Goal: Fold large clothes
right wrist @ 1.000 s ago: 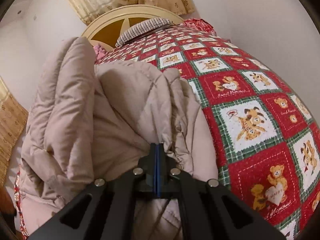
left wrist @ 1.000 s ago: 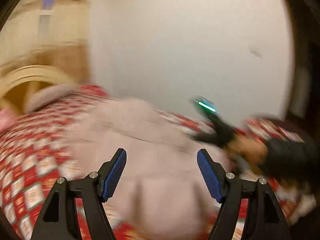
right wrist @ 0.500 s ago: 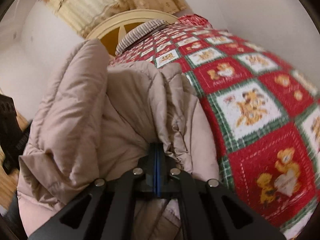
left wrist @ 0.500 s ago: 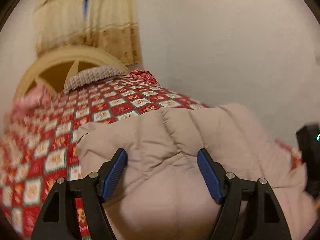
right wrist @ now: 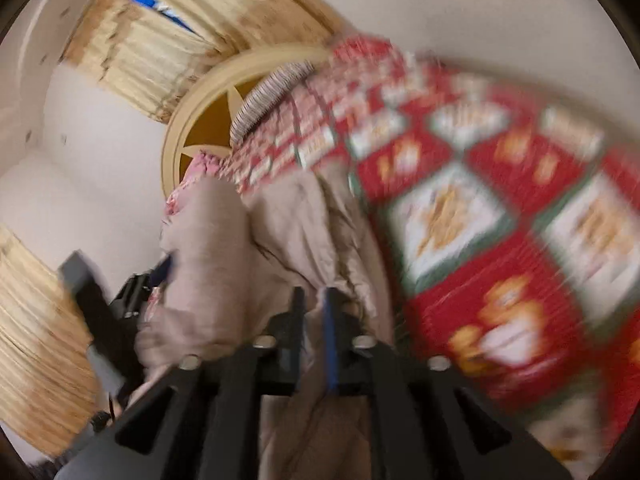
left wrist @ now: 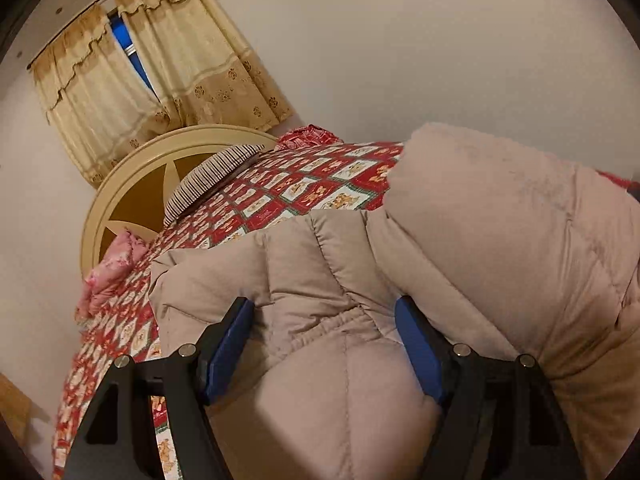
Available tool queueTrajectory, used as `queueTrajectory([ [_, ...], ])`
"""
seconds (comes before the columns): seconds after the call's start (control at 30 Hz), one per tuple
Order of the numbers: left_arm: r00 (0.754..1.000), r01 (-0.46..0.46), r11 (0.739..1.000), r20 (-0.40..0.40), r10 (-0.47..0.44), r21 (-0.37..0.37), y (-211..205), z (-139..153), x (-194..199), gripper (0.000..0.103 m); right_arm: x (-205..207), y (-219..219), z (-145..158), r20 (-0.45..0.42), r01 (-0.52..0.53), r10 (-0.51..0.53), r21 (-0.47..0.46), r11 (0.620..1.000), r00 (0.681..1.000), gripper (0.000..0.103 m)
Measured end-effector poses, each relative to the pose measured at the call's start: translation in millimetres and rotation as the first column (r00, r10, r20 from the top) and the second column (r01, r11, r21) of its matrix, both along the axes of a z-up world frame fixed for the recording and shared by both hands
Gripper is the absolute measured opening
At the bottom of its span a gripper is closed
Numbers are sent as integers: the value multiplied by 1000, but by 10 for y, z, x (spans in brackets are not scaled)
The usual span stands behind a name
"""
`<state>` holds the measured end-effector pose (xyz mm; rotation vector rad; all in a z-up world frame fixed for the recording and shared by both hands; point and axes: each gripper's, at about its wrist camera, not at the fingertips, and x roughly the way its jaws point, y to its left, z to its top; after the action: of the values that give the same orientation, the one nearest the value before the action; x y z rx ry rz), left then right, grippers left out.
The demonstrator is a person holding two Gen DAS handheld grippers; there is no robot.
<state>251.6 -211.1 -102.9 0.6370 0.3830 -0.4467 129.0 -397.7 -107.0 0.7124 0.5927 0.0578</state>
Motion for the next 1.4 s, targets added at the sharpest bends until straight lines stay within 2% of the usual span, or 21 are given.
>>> queueTrajectory([
  [0.03,1000,-2,1000,2,2,4,-5,-13,5,74,-62,-6,134,12,18,-17,-46,999,1000,72],
  [0.07,1000,-4,1000,6,4,6,-1,-25,14,74,-136,-14,327,27,49,-46,-96,994,999,103],
  [0.13,1000,-7,1000,7,7,8,2,-34,16,74,-176,-11,532,66,51,-43,-118,992,997,103],
  [0.2,1000,-9,1000,-4,9,10,9,-42,59,74,-65,94,680,76,-36,47,-139,990,996,103],
  [0.3,1000,-12,1000,-16,13,10,17,-47,91,75,228,327,645,-19,-96,94,-295,951,995,103],
  [0.33,1000,-13,1000,-18,13,9,12,-49,99,75,284,382,583,-41,-121,114,-311,943,993,103],
  [0.4,999,-19,1000,-26,19,8,15,-66,130,75,342,452,440,-66,-160,147,-288,944,987,103],
  [0.47,999,-26,1000,-39,26,9,6,-80,164,75,429,456,369,-78,-143,126,-286,948,989,103],
  [0.57,998,-27,1000,-49,28,7,5,-92,190,75,520,320,255,-104,-141,117,-271,952,988,103],
  [0.73,997,-24,1000,-72,22,-16,29,-83,230,75,706,246,52,-165,-195,160,-226,954,973,103],
  [0.83,996,-28,999,-87,25,-32,55,-77,261,75,784,215,-155,-172,-196,168,-165,967,971,103],
  [0.93,994,-31,998,-109,25,-50,78,-77,307,75,819,111,-402,-150,-187,179,-38,982,972,103],
  [0.97,993,-31,998,-113,25,-55,86,-83,303,75,812,109,-414,-137,-187,181,-29,982,974,103],
  [1.17,988,-33,996,-153,20,-85,109,-125,382,76,805,178,-374,-152,-180,168,-72,981,974,103],
  [1.27,983,-43,996,-183,29,-73,81,-146,475,76,803,192,-359,-165,-157,141,-87,984,976,101],
  [1.4,986,-51,996,-162,38,-76,102,-139,421,76,798,230,-344,-175,-134,113,-115,984,978,100],
])
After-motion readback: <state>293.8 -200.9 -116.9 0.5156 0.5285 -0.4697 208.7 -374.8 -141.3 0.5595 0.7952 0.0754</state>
